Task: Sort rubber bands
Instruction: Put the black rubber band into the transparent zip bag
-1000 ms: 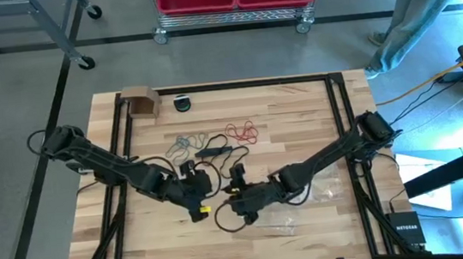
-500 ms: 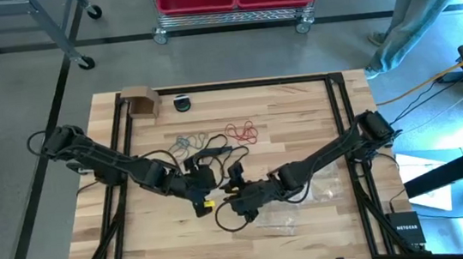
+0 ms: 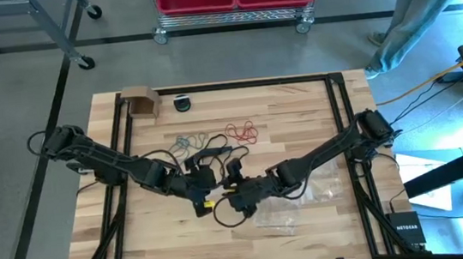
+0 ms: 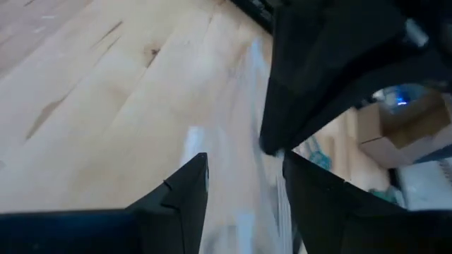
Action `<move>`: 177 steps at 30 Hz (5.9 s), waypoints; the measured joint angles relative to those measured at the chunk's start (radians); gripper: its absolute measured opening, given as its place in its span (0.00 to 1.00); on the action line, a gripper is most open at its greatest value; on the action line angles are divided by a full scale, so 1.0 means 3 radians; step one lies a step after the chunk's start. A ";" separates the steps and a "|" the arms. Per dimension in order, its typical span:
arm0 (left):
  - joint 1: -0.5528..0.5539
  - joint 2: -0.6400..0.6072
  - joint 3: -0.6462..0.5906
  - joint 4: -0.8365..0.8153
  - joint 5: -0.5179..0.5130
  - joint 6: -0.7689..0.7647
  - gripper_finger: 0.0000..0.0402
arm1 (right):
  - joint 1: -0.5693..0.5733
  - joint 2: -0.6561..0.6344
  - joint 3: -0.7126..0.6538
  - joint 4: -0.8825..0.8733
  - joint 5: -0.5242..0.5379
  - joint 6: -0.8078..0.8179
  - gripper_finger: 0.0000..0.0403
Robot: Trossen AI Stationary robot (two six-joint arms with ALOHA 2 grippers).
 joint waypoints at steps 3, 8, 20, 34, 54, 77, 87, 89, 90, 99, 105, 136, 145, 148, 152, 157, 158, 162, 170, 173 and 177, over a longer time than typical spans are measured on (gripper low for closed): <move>0.0021 0.0000 0.0000 -0.0012 -0.0001 -0.0066 0.00 | -0.0006 0.0001 -0.0047 -0.0017 0.0033 0.0022 0.43; 0.0029 0.0000 0.0000 -0.0009 -0.0056 -0.0088 0.00 | 0.0004 0.0002 -0.0058 -0.0007 0.0120 0.0021 0.43; 0.0089 0.0000 0.0000 0.0021 -0.0250 -0.0259 0.00 | 0.0031 0.0009 0.0036 -0.0031 0.0062 0.0097 0.43; 0.0056 0.0000 0.0000 -0.0013 -0.0197 -0.0150 0.00 | 0.0076 -0.0014 0.0036 0.0061 0.0411 -0.0163 0.43; 0.0027 -0.0001 -0.0001 0.0028 -0.0195 -0.0116 0.00 | -0.0062 0.0212 0.0035 -0.0056 0.0104 0.0061 0.43; 0.0027 -0.0006 -0.0001 0.0007 -0.0173 -0.0042 0.00 | -0.0067 0.0314 0.0123 0.0024 0.0614 -0.0958 0.43; 0.0006 -0.0088 -0.0001 -0.0181 -0.0181 -0.0106 0.00 | -0.0060 0.0384 0.0126 0.0011 0.0586 -0.0966 0.24; 0.0006 -0.0088 -0.0001 -0.0303 -0.0208 -0.0177 0.00 | -0.0060 0.0384 0.0126 0.0002 0.0581 -0.0964 0.15; 0.0006 -0.0088 -0.0001 -0.0372 -0.0234 -0.0213 0.00 | -0.0060 0.0384 0.0126 0.0005 0.0563 -0.0958 0.10; 0.0010 -0.0088 -0.0001 -0.0482 -0.0467 -0.0380 0.00 | -0.0060 0.0384 0.0126 -0.0005 0.0368 -0.0669 0.06; 0.0040 -0.0088 -0.0001 -0.0535 -0.0693 -0.0479 0.00 | -0.0060 0.0384 0.0126 -0.0030 0.0107 -0.0397 0.02; -0.0203 -0.0098 -0.0176 -0.0647 -0.1449 0.0073 0.00 | -0.0126 0.0458 0.0142 0.0309 -0.0383 0.0785 0.03; -0.0295 -0.0097 -0.0547 -0.0475 -0.1294 -0.0542 0.00 | -0.0128 0.0581 0.0141 0.0348 -0.0606 0.0897 0.03; -0.0308 -0.0097 -0.0547 -0.0305 -0.1293 -0.0504 0.00 | -0.0124 0.0581 0.0140 0.0354 -0.0617 0.1066 0.03; -0.0315 -0.0097 -0.0547 -0.0175 -0.1291 -0.0405 0.00 | -0.0124 0.0581 0.0140 0.0379 -0.0509 0.1337 0.05; -0.0314 -0.0097 -0.0547 -0.0173 -0.1281 -0.0403 0.00 | -0.0124 0.0535 0.0140 0.0378 -0.0465 0.1370 0.18; -0.0314 -0.0097 -0.0547 -0.0173 -0.1280 -0.0403 0.00 | -0.0124 0.0502 0.0140 0.0370 -0.0467 0.1325 0.22; -0.0315 -0.0098 -0.0547 -0.0177 -0.1276 -0.0428 0.00 | -0.0123 0.0290 0.0142 0.0255 -0.0466 0.1246 0.34; -0.0315 -0.0098 -0.0547 -0.0189 -0.1272 -0.0454 0.00 | -0.0123 -0.0233 0.0142 -0.0258 -0.0461 0.1144 0.42; -0.0320 -0.0098 -0.0547 -0.0208 -0.1264 -0.0464 0.00 | -0.0163 -0.0413 0.0144 -0.0634 -0.0399 0.1134 0.42; -0.0336 -0.0098 -0.0547 -0.0241 -0.1264 -0.0474 0.00 | -0.0344 -0.0485 0.0147 -0.1147 -0.0387 0.1089 0.42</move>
